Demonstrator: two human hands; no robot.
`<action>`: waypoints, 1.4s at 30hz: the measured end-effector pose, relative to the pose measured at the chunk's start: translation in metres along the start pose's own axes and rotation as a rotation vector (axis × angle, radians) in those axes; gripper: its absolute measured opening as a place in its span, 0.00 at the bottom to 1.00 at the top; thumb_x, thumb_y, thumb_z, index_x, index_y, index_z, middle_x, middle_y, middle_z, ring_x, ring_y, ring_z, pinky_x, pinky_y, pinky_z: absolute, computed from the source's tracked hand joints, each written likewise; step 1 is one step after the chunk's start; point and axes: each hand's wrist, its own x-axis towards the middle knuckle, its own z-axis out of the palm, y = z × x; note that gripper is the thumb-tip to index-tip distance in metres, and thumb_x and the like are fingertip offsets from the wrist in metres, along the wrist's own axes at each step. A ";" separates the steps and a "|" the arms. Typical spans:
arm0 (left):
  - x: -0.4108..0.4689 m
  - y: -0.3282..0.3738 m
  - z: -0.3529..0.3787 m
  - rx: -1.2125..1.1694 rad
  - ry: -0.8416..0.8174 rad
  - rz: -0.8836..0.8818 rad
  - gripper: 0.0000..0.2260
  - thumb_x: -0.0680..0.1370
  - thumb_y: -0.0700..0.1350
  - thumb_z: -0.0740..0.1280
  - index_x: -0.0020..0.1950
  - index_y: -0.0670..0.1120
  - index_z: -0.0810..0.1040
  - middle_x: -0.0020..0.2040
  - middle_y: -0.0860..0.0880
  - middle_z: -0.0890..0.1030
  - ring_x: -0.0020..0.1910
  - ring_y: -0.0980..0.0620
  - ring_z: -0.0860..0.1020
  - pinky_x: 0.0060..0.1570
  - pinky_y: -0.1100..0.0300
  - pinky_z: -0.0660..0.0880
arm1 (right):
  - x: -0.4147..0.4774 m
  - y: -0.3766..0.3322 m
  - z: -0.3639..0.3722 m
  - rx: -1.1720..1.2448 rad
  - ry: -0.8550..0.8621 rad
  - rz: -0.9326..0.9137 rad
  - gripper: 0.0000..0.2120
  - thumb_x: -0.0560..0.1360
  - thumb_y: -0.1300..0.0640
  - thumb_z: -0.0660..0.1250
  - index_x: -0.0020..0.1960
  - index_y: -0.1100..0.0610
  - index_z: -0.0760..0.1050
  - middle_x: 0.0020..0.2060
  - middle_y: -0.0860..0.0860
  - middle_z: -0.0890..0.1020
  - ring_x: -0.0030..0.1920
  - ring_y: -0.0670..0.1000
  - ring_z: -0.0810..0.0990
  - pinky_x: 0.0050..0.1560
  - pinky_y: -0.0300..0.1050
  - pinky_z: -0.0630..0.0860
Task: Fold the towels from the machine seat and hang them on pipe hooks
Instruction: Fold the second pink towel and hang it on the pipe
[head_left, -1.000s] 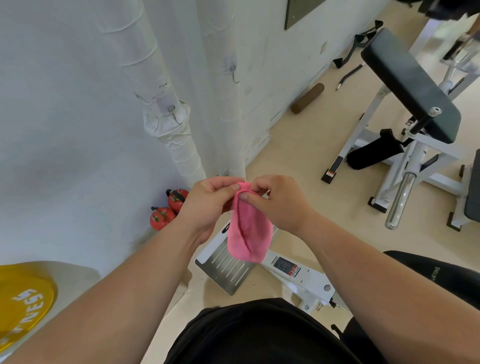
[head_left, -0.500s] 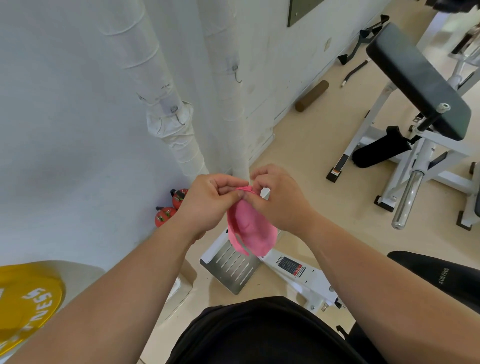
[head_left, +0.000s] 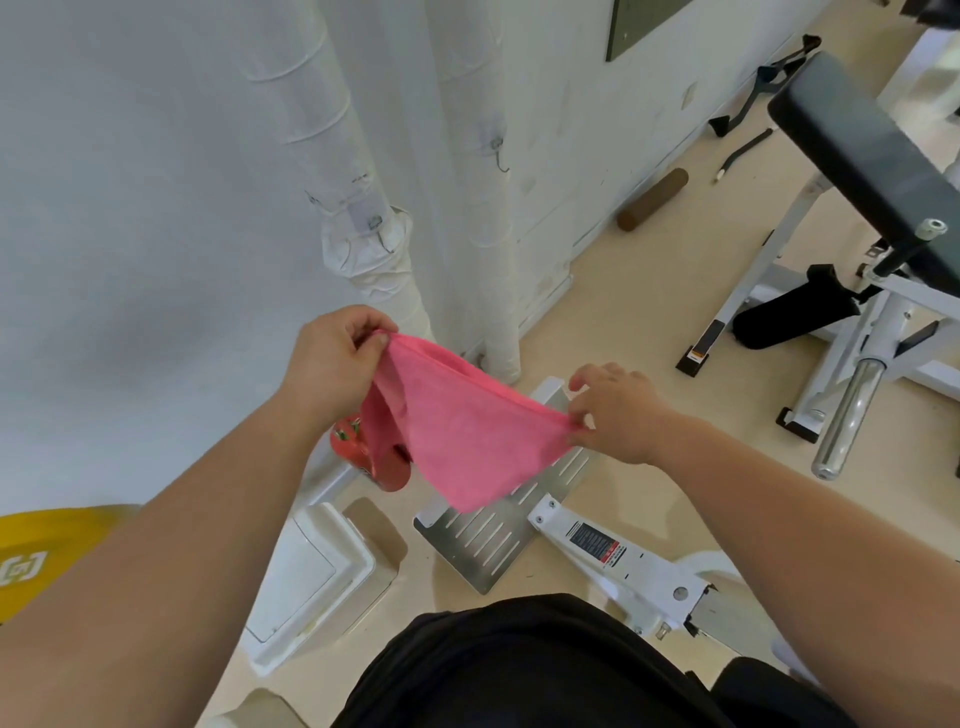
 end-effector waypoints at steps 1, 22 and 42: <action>0.000 -0.003 -0.001 0.009 0.017 -0.001 0.09 0.80 0.38 0.66 0.49 0.50 0.83 0.43 0.58 0.82 0.43 0.62 0.79 0.47 0.65 0.72 | 0.000 0.003 -0.002 -0.052 -0.014 0.012 0.13 0.78 0.40 0.64 0.55 0.44 0.81 0.65 0.47 0.72 0.65 0.53 0.70 0.64 0.51 0.68; 0.008 -0.013 0.013 -0.457 -0.141 -0.300 0.10 0.83 0.42 0.63 0.51 0.35 0.78 0.40 0.42 0.75 0.40 0.46 0.72 0.47 0.47 0.75 | -0.023 0.041 -0.068 1.257 0.375 0.316 0.12 0.74 0.64 0.74 0.38 0.55 0.73 0.33 0.52 0.76 0.32 0.48 0.77 0.29 0.41 0.76; -0.051 0.080 0.059 -0.653 -0.125 -0.206 0.04 0.81 0.39 0.68 0.49 0.39 0.82 0.25 0.56 0.77 0.18 0.62 0.70 0.20 0.71 0.65 | -0.024 -0.085 -0.045 1.420 0.564 0.111 0.16 0.75 0.69 0.60 0.47 0.53 0.82 0.32 0.58 0.81 0.35 0.52 0.79 0.41 0.49 0.78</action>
